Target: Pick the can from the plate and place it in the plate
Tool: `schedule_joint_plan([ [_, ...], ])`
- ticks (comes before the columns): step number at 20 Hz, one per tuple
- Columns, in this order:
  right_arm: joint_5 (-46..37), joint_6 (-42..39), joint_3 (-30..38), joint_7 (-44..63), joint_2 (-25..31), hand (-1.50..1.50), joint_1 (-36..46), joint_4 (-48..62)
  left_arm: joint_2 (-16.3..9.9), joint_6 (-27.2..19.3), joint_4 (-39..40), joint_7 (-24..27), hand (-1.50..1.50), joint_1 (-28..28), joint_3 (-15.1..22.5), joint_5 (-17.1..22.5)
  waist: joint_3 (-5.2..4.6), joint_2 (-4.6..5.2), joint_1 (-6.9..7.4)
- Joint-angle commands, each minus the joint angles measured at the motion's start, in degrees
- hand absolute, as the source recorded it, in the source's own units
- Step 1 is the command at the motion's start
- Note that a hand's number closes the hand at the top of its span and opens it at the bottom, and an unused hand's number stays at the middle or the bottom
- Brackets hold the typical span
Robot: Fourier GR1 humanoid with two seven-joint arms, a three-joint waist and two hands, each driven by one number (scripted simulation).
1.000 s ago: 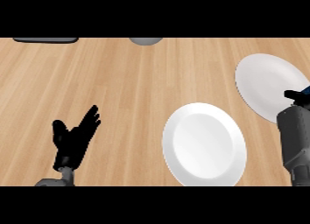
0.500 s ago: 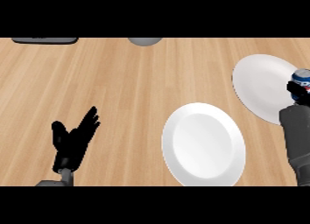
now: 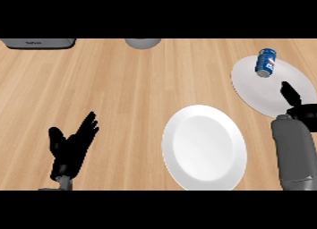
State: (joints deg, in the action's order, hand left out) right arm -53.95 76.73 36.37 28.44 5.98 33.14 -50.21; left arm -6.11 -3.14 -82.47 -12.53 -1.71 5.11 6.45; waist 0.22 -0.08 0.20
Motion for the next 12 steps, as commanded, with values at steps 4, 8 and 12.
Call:
schedule_joint_plan([
  [4,15.14,-0.67,-17.73,-4.77,-5.81,-1.50,-15.08,-19.15,-0.03,0.45,1.06,1.61,0.00,-0.75,-0.29,-0.69,-0.17,-0.11,-0.52],
  [8,17.72,1.25,-28.52,-4.21,-5.91,-1.50,-26.55,-26.21,1.29,-1.37,-1.84,-2.05,0.00,0.19,0.55,-1.21,-0.20,-0.13,-0.58],
  [12,12.87,4.12,-32.59,2.29,-5.95,-1.50,-28.70,-23.69,-0.68,1.24,-4.77,-3.84,0.00,-0.73,-0.86,0.18,-0.24,-0.05,-0.19],
])
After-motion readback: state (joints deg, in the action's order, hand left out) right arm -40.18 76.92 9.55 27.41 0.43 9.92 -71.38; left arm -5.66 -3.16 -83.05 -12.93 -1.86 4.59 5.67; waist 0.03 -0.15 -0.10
